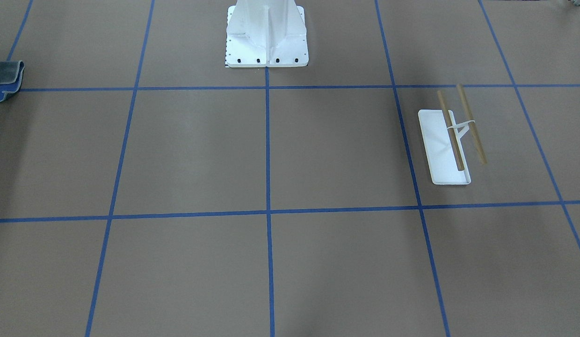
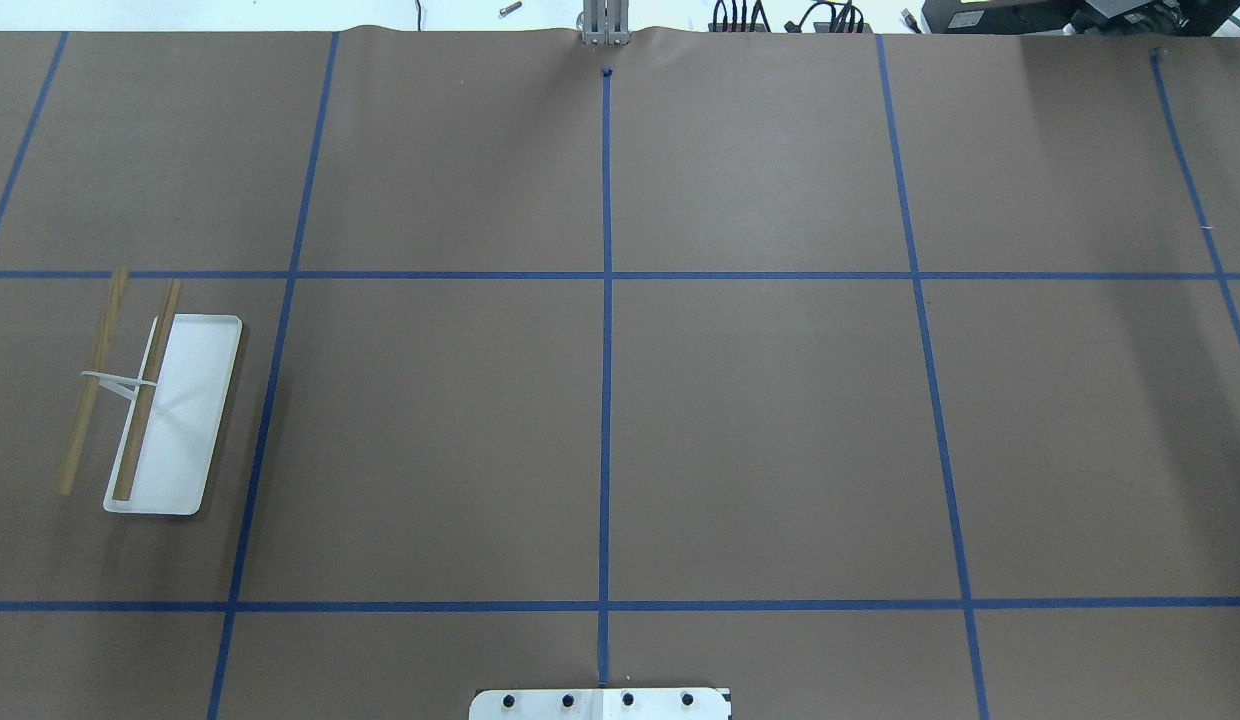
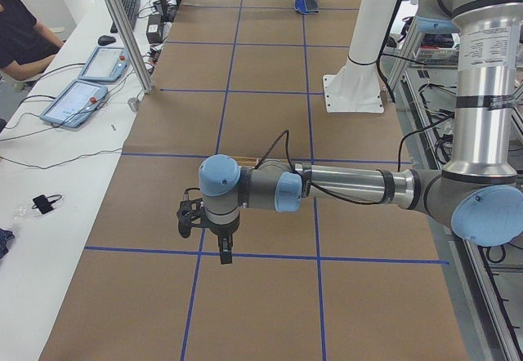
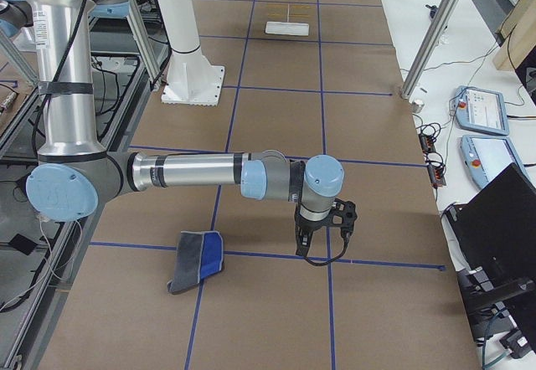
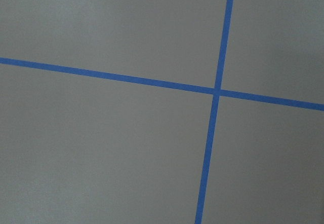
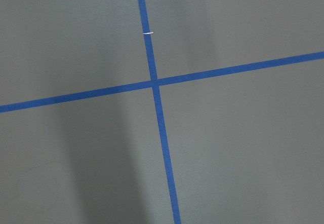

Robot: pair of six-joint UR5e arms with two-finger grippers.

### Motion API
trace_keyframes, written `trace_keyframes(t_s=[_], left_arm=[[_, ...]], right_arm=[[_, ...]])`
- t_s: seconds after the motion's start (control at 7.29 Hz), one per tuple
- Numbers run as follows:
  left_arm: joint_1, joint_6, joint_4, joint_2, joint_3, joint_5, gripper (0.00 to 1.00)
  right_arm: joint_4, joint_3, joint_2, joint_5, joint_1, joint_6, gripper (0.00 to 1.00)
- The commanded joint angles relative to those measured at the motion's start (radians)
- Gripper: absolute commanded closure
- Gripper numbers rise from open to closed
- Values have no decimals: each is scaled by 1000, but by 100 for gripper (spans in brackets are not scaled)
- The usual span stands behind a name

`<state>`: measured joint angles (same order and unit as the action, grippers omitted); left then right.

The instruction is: Hang towel on rack

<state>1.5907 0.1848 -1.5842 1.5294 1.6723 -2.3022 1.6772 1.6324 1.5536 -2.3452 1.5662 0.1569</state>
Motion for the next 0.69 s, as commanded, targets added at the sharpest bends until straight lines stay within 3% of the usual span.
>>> trace_keyframes(t_s=[0.0,0.55], left_arm=[[0,-1,0,2,-2,3,2],[-2,1,-2,2,12,1,2]], right_arm=[[-1,1,-1,-2,0,-2,0],[-1,7,-1,-9,-2,-2,0]])
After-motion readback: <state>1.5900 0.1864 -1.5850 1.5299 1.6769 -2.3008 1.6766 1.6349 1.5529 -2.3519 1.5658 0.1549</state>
